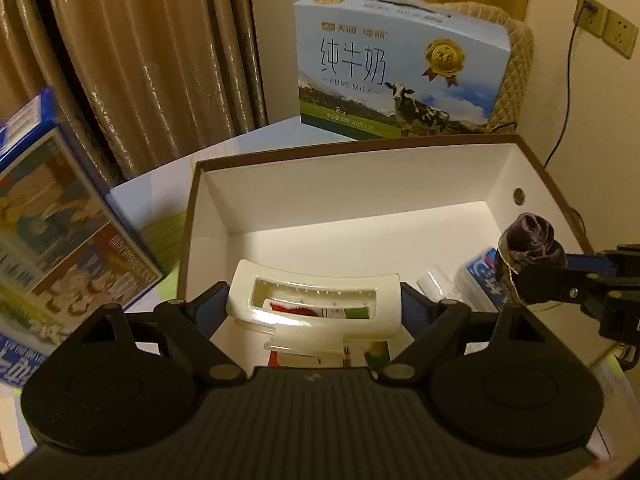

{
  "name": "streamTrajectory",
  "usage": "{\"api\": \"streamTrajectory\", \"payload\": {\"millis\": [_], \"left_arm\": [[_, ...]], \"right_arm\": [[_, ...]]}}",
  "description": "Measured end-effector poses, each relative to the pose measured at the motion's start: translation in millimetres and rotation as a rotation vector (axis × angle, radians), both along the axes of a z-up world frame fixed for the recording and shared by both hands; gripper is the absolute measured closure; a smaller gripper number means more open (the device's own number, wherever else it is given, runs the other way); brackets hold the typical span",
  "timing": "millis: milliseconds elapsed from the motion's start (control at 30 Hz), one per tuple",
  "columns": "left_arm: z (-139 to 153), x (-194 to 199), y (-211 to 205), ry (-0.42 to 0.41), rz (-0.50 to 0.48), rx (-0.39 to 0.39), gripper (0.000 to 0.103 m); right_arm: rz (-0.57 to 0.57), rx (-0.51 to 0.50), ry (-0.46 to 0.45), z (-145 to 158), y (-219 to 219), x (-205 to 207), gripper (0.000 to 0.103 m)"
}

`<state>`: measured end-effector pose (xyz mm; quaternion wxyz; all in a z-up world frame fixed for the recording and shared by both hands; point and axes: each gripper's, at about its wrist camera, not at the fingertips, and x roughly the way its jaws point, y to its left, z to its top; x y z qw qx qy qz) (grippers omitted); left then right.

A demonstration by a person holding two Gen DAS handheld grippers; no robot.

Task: Organize objects
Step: 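Lift and carry the hair clip with left tool while right tool carries the scrunchie over the box, then lower both items into the box and open both tools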

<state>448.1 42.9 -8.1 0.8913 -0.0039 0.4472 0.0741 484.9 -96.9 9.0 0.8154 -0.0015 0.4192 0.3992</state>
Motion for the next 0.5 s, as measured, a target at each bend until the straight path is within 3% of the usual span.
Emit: {"api": "streamTrajectory", "payload": {"millis": [333, 500], "left_arm": [[-37.4, 56.9, -2.0, 0.066, -0.002, 0.019, 0.018], [-55.8, 77.4, 4.1, 0.108, 0.026, -0.015, 0.018]], "right_arm": [[-0.037, -0.058, 0.04, -27.0, 15.2, 39.3, 0.081], [-0.041, -0.083, 0.049, -37.6, 20.7, 49.8, 0.081]]}}
